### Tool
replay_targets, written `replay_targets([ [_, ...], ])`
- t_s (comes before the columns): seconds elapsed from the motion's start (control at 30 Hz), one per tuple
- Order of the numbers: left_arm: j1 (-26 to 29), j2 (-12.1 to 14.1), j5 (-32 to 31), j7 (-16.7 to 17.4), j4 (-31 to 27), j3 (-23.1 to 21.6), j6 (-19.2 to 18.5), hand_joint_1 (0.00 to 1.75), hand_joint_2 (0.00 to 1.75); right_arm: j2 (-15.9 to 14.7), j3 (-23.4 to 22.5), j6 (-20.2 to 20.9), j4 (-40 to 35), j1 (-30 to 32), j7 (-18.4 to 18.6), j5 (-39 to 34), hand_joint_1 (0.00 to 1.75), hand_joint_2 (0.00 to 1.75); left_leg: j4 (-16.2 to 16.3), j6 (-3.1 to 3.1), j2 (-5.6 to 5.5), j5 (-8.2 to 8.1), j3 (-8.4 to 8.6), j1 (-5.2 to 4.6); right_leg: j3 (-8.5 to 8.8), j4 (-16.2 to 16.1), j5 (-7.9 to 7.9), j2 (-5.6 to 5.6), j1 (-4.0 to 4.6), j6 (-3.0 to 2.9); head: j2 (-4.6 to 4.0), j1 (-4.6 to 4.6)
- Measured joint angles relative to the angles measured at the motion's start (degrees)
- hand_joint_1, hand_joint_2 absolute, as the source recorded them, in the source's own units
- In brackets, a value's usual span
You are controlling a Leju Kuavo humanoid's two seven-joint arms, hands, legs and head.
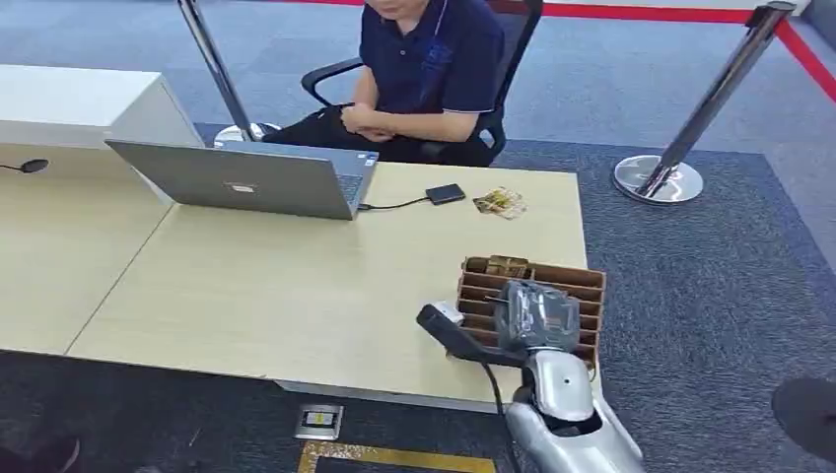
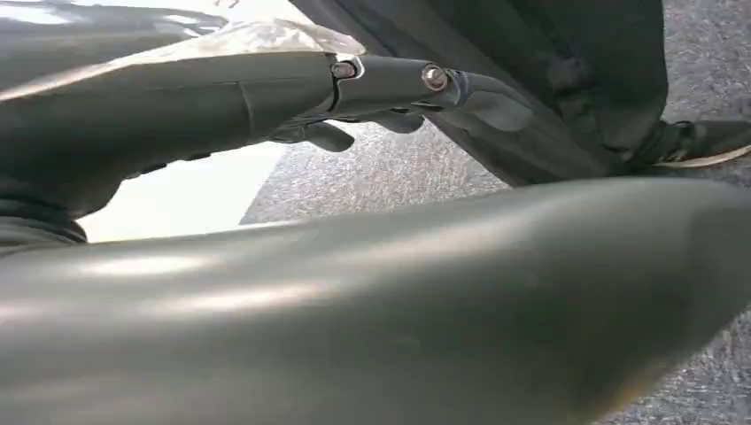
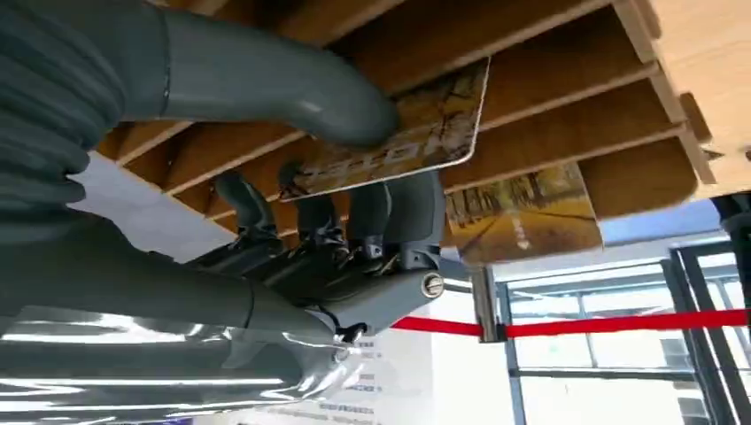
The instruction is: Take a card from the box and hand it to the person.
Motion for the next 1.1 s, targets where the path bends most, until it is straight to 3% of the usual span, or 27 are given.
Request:
replay_targets([
  [0.53, 0.0, 0.0, 0.5, 0.0, 0.0, 0.0, 0.1, 0.0, 0.0, 0.5, -0.1, -0.5, -0.9, -1.1, -2.3, -2.5, 1.48, 1.75, 0.0, 0.0, 0.0, 0.0, 0.0, 0.0, 0.0, 0.0, 0.0, 0.0, 0.0, 0.0, 0.0, 0.02],
  [0.93, 0.0, 0.0, 1.0, 0.0, 0.0, 0.0, 0.4, 0.0, 0.0, -0.2, 0.0, 1.7, -14.9, -2.6, -4.9, -6.0, 1.41, 1.75, 0.0, 0.0, 0.0, 0.0, -0.01, 0.0, 0.0, 0.0, 0.0, 0.0, 0.0, 0.0, 0.0, 0.02],
  [1.1, 0.0, 0.0, 1.4, 0.0, 0.0, 0.0, 0.4, 0.0, 0.0, 0.3, 0.1, 3.1, -15.7, -6.9, -5.7, -8.3, 1.45, 1.75, 0.0, -0.01, 0.01, 0.02, 0.0, 0.0, 0.01, 0.0, 0.01, 0.0, 0.0, 0.0, 0.0, 0.02],
])
